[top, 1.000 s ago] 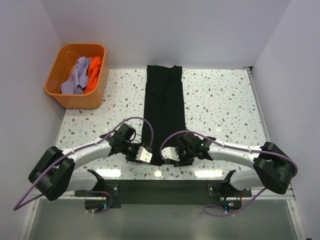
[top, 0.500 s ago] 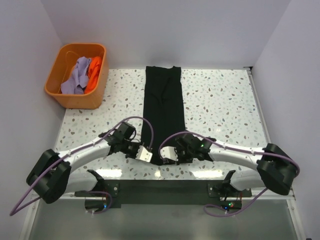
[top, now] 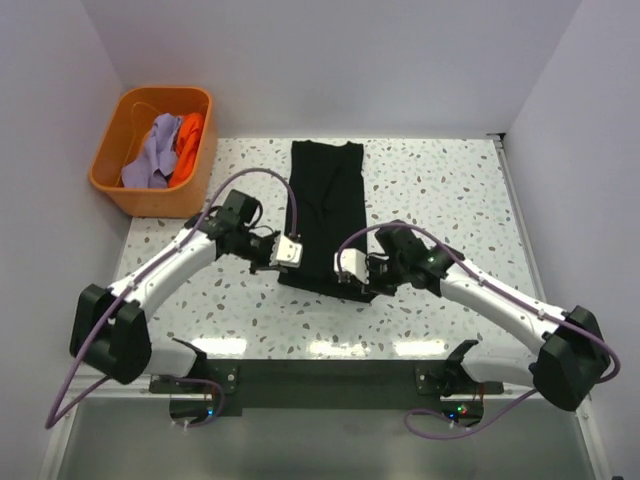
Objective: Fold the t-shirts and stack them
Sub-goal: Fold the tshirt
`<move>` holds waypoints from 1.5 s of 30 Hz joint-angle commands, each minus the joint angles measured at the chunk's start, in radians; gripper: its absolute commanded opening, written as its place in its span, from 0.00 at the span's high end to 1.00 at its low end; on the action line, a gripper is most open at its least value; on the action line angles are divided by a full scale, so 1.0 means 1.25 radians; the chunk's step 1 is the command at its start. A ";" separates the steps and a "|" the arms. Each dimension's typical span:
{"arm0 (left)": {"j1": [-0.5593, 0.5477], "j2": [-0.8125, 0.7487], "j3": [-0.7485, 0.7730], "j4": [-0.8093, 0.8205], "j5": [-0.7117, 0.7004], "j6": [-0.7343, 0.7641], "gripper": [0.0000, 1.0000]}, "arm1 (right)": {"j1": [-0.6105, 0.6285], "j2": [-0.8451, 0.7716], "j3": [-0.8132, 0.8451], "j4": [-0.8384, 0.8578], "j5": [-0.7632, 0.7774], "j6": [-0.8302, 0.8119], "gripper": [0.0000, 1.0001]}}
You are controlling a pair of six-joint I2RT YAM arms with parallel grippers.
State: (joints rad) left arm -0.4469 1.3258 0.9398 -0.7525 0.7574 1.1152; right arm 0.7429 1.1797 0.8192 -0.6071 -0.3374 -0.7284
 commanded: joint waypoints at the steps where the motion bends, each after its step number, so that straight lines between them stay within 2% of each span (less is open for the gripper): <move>1: 0.047 0.110 0.113 -0.030 0.036 0.029 1.00 | -0.068 0.070 0.078 -0.008 -0.064 -0.118 1.00; 11: 0.113 0.359 0.373 -0.017 0.018 0.074 1.00 | -0.215 0.337 0.339 -0.035 -0.110 -0.281 1.00; 20: 0.153 0.530 0.546 -0.014 0.006 0.075 1.00 | -0.264 0.532 0.554 -0.071 -0.117 -0.335 1.00; 26: 0.169 0.596 0.599 -0.007 -0.009 0.080 1.00 | -0.275 0.636 0.642 -0.073 -0.107 -0.343 1.00; 36: 0.178 0.649 0.625 0.051 -0.035 0.052 1.00 | -0.278 0.708 0.675 -0.014 -0.064 -0.335 1.00; 37: 0.178 0.652 0.628 0.056 -0.041 0.048 0.99 | -0.277 0.710 0.680 -0.011 -0.058 -0.332 1.00; 38: 0.178 0.654 0.628 0.069 -0.046 0.033 0.92 | -0.278 0.715 0.679 -0.002 -0.040 -0.329 0.99; 39: 0.178 0.657 0.628 0.079 -0.051 0.020 0.86 | -0.278 0.715 0.679 0.007 -0.031 -0.325 0.82; 40: 0.178 0.660 0.629 0.091 -0.068 0.005 0.77 | -0.278 0.714 0.676 0.019 -0.022 -0.308 0.72; 42: 0.187 0.655 0.632 0.124 -0.090 -0.040 0.68 | -0.277 0.701 0.672 0.067 0.014 -0.269 0.54; 45: 0.224 0.637 0.639 0.161 -0.098 -0.132 0.54 | -0.284 0.670 0.685 0.094 0.034 -0.224 0.43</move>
State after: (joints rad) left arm -0.2241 2.1448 1.6852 -0.6456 0.6537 1.0824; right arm 0.3977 2.0766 1.6287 -0.5846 -0.3386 -1.0767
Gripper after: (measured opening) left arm 0.410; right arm 0.542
